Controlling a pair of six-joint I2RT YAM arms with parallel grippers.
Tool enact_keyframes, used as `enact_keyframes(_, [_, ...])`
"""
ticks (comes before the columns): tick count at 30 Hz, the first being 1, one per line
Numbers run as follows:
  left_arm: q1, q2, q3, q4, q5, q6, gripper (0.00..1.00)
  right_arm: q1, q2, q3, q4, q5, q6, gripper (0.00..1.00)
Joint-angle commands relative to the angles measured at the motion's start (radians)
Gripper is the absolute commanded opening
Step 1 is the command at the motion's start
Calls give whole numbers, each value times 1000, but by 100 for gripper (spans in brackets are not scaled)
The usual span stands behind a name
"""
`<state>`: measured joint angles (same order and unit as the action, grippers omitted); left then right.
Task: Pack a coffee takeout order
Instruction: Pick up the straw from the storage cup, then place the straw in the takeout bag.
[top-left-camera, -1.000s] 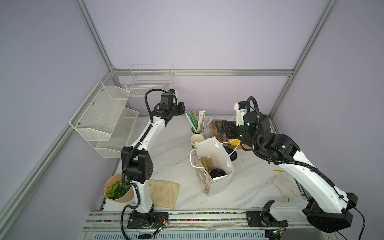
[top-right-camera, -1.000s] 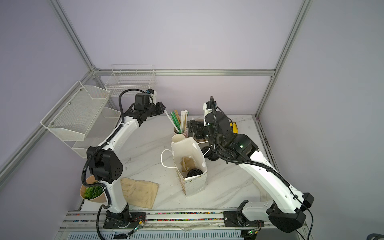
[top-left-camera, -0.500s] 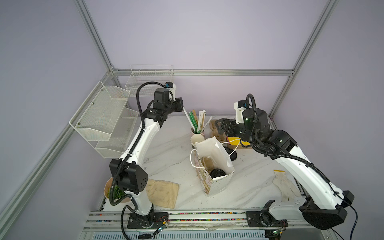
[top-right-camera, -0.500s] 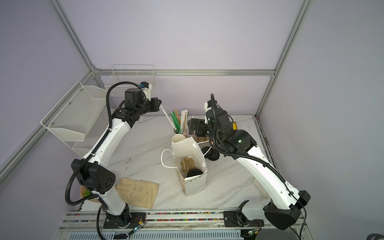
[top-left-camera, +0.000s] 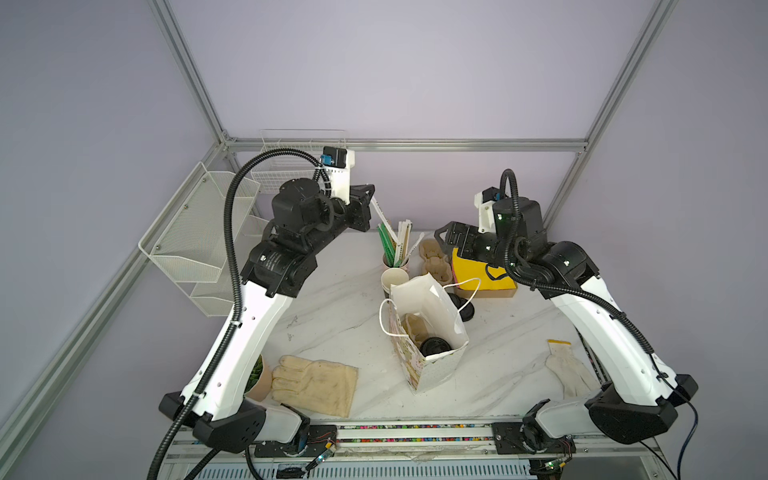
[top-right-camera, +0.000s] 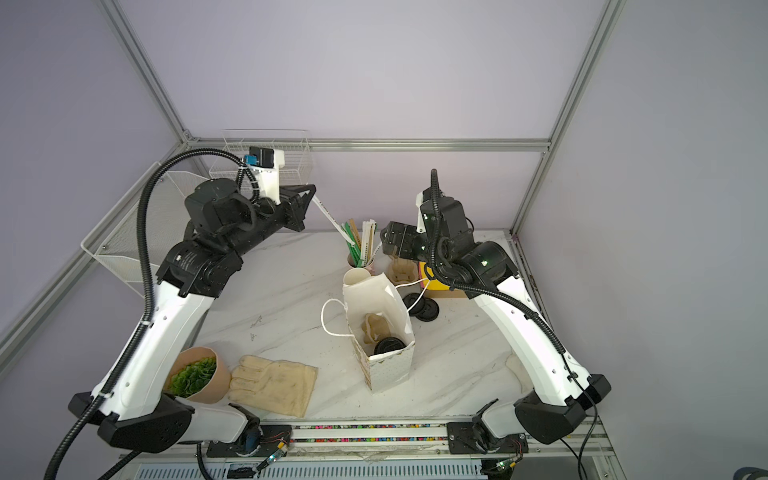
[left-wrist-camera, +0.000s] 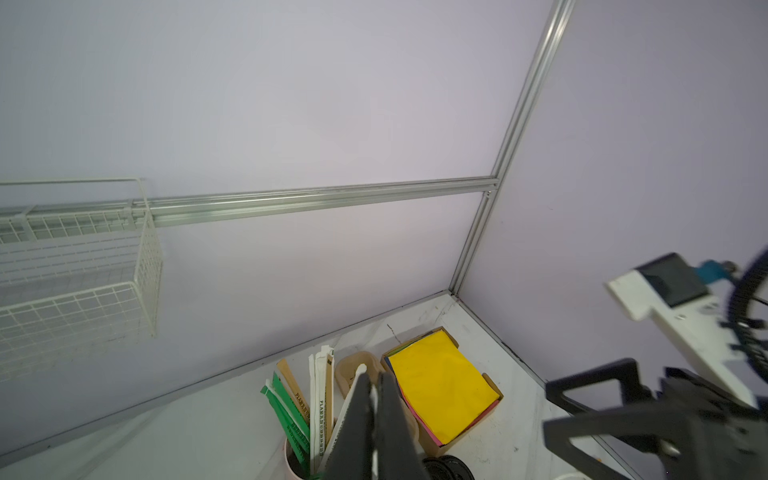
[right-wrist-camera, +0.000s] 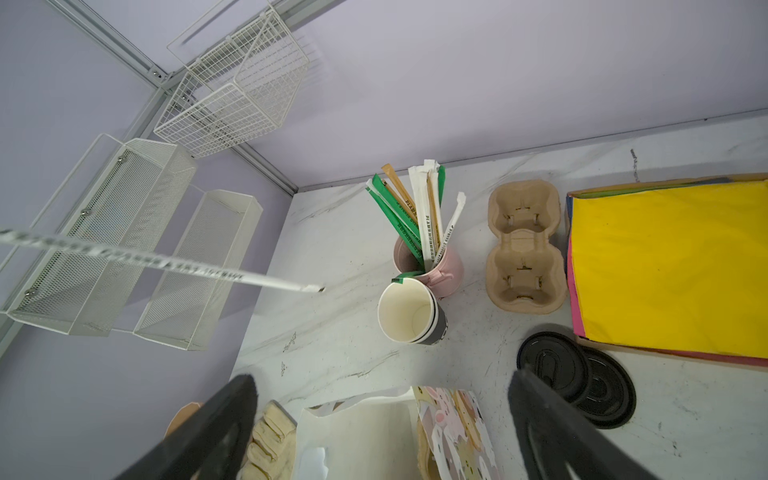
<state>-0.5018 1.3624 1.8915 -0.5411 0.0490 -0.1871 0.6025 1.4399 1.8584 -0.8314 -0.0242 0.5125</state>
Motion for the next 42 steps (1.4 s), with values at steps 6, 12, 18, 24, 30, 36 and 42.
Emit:
enact_keyframes(6, [-183,-115,-82,-47,-113,87,0,-90,32,51,-76,-91,-2,97])
enact_keyframes(12, [-301,-133,-93,-90,-140,86,0,-134,48,56,-75,-137,-11,98])
enact_keyframes(18, [-376,-158,-176,-100,-171,97,0,-178,49,47,-74,-158,-21,97])
enact_keyframes(24, [-420,-179,-316,-49,-210,81,0,-202,67,44,-74,-183,-23,97])
enact_keyframes(30, [-424,-195,-438,52,-197,50,0,-213,71,32,-71,-183,-29,97])
enact_keyframes(36, [-426,-176,-497,91,-182,39,0,-219,69,8,-68,-178,-37,97])
enact_keyframes(42, [-425,-172,-576,150,-201,45,0,-219,67,-17,-55,-184,-49,97])
